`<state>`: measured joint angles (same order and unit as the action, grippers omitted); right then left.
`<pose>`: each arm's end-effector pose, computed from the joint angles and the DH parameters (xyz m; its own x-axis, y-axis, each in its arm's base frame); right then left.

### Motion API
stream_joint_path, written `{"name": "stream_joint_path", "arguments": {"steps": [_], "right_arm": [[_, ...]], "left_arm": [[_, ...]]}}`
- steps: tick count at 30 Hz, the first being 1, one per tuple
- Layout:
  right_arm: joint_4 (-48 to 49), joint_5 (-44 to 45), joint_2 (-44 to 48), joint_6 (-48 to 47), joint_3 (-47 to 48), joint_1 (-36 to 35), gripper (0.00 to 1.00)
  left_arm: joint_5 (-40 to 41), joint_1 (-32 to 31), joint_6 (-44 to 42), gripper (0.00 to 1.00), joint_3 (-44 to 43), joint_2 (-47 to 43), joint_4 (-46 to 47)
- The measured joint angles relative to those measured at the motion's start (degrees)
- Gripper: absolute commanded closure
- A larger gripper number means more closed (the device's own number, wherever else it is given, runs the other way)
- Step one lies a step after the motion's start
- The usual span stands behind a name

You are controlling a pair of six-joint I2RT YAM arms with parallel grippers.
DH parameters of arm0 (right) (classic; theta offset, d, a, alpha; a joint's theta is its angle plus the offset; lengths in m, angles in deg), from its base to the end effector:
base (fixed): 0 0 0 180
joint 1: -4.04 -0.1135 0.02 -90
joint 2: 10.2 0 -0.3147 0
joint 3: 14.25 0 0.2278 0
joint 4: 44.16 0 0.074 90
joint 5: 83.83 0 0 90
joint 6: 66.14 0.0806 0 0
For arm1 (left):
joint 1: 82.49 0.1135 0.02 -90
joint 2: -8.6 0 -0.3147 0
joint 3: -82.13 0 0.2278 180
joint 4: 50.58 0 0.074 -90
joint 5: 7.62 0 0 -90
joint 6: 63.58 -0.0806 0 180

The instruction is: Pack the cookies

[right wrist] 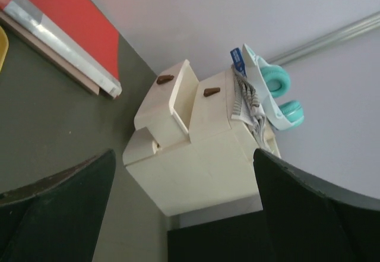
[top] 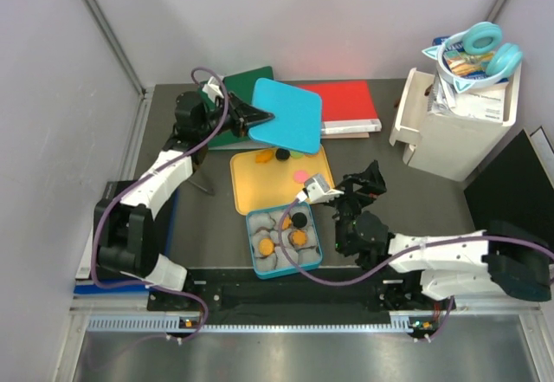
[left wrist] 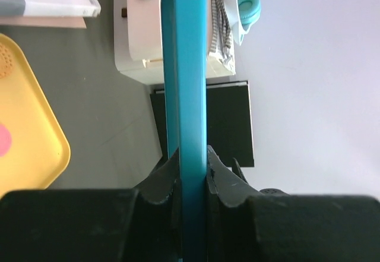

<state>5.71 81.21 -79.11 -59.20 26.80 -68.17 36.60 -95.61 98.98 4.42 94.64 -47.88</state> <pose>0.1340 0.1629 0.3362 -0.0138 -0.8818 -0.4714 0.1170 0.4668 -0.8766 0.3309 -0.1364 0.3817 -0.8423 -0.4869 -0.2312 0.1645 0.1763 -0.9705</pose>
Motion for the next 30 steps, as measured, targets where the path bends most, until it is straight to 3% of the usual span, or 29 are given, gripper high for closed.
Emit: {"name": "stream_joint_path", "arguments": {"steps": [1, 3, 7, 11, 15, 20, 25, 30], "right_arm": [[-5.3, 0.2, 1.5, 4.7, 0.5, 0.1, 0.02], [-24.9, -0.4, 5.0, 20.5, 4.0, 1.3, 0.02], [-63.8, -8.1, 6.8, 54.5, 20.0, 9.5, 0.03], [-82.9, -18.2, 9.8, 75.0, 29.6, 19.0, 0.11], [-93.5, -31.8, 10.3, 88.8, 36.0, 25.7, 0.14], [-99.1, -50.3, 6.6, 102.5, 39.8, 35.8, 0.14], [-100.3, -64.7, 4.3, 110.8, 37.6, 37.2, 0.15], [-98.8, -72.8, 4.3, 116.5, 33.3, 39.3, 0.18]], "left_arm": [[0.2, 0.2, -0.1, 0.82, -0.3, 0.0, 0.0], [0.7, 0.4, -0.6, 0.82, -0.7, 0.0, 0.0], [2.0, 0.6, -2.5, 0.82, -0.7, -0.7, -2.3], [3.8, 0.6, -5.2, 0.82, 1.8, -4.6, -5.4], [5.4, 0.6, -7.1, 0.81, 8.7, -12.1, -7.2], [6.6, 0.6, -9.3, 0.82, 12.3, -18.1, -11.8], [7.7, -0.6, -11.0, 0.82, 17.4, -24.5, -15.6], [9.5, -1.8, -13.0, 0.81, 23.7, -32.3, -24.4]]}}
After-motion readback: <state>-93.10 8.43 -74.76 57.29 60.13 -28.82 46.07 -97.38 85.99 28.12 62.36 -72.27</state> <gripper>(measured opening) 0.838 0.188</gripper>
